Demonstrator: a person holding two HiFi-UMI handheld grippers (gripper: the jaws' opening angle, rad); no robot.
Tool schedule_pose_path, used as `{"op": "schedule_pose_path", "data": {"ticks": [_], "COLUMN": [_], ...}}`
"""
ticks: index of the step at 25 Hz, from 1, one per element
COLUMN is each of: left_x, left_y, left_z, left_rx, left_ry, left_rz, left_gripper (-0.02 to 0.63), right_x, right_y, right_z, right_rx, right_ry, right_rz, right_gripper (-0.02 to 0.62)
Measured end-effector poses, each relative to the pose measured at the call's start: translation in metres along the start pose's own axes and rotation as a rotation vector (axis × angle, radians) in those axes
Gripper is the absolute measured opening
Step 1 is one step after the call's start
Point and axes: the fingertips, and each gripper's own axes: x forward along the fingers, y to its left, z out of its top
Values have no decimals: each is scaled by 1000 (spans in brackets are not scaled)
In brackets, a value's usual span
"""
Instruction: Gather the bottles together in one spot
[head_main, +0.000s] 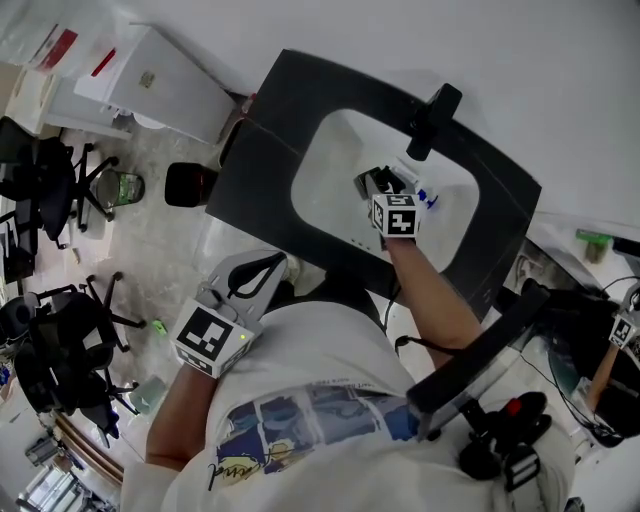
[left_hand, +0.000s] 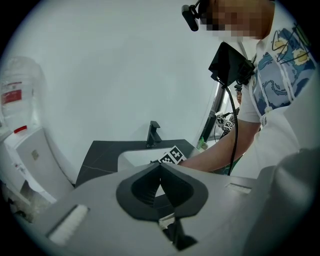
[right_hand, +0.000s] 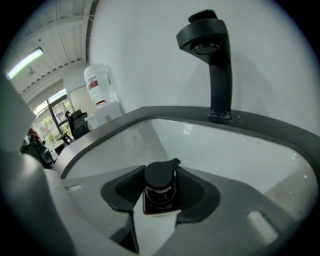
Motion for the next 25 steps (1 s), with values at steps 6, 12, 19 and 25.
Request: {"op": "schedule_pose_path", "data": {"ticks": [6, 12, 19, 25], "left_x": [3, 11, 29, 42], "left_y": [-1, -10, -18, -31], "left_z": [14, 18, 24, 31], "left_rx": [54, 101, 141, 161], "left_ry": [7, 11, 0, -7], "left_rz": [-24, -87, -176, -245], "left_gripper": [2, 2, 3, 3], "right_x": [-8, -34, -75, -116], "right_y": [7, 14, 2, -16], "right_z": [-3, -8, 3, 32], "right_rx": [-43, -95, -120, -174], "right_ry": [5, -8, -41, -87], "right_rz": [22, 48, 43, 46], "right_gripper": [172, 170, 169, 169]}}
